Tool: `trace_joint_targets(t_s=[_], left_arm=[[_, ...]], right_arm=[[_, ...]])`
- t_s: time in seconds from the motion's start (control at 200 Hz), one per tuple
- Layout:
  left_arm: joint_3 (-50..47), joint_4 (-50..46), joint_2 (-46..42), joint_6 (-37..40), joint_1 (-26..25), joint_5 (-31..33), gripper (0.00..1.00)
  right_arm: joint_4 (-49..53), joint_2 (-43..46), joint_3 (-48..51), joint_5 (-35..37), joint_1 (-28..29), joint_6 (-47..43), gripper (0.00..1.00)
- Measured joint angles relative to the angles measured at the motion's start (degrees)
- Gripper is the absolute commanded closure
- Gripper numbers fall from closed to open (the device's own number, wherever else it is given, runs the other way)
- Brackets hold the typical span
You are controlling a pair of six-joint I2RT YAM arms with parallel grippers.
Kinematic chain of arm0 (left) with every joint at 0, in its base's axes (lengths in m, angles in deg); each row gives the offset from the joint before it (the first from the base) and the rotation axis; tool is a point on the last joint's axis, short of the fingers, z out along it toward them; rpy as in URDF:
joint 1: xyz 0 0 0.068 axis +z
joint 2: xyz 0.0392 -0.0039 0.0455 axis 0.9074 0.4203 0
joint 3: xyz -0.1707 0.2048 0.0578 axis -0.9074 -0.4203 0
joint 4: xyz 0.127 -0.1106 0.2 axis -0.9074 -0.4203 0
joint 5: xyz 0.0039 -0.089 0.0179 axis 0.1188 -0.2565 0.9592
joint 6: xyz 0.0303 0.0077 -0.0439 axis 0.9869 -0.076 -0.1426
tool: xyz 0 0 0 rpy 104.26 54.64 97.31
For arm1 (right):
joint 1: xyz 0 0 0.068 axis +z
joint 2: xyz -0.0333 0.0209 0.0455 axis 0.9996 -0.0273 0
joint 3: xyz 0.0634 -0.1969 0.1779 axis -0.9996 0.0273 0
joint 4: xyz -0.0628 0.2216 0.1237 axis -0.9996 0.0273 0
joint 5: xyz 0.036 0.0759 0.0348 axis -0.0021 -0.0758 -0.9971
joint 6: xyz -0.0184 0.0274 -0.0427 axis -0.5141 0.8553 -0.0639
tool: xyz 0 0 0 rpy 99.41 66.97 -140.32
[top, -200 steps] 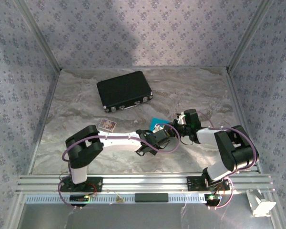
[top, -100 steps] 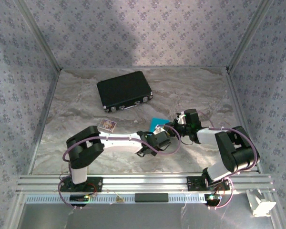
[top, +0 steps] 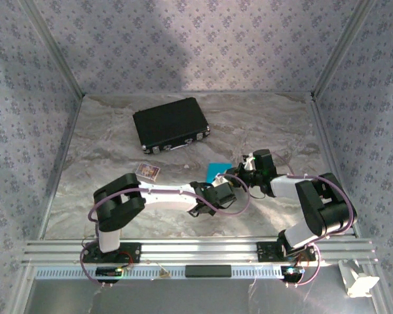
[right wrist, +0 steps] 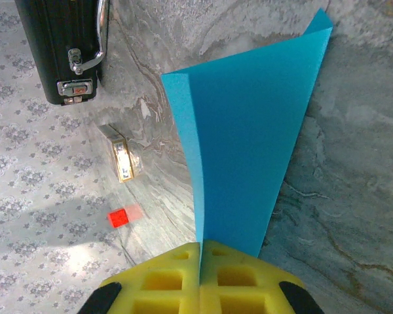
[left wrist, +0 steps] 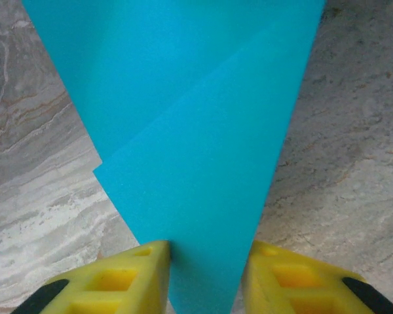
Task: Fold a paper plane with a square sheet of paper (pick it up from the middle)
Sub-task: Fold the wing for the fifth time at the center of the table.
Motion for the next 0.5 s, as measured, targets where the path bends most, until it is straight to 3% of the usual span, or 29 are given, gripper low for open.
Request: trace_joint_targets(t_s=[0.275,0.5], left_arm=[[-0.1,0.7,0.0,0.2,0.0,0.9,0.82],[-1.2,1.5,-0.1,0.6,-0.2,1.6,0.76]], right_arm=[[0.2,0.0,0.0,0.2,0.0,0.0,1.00],[0.4,0.0,0.0,0.2,0.0,0.2,1.00]])
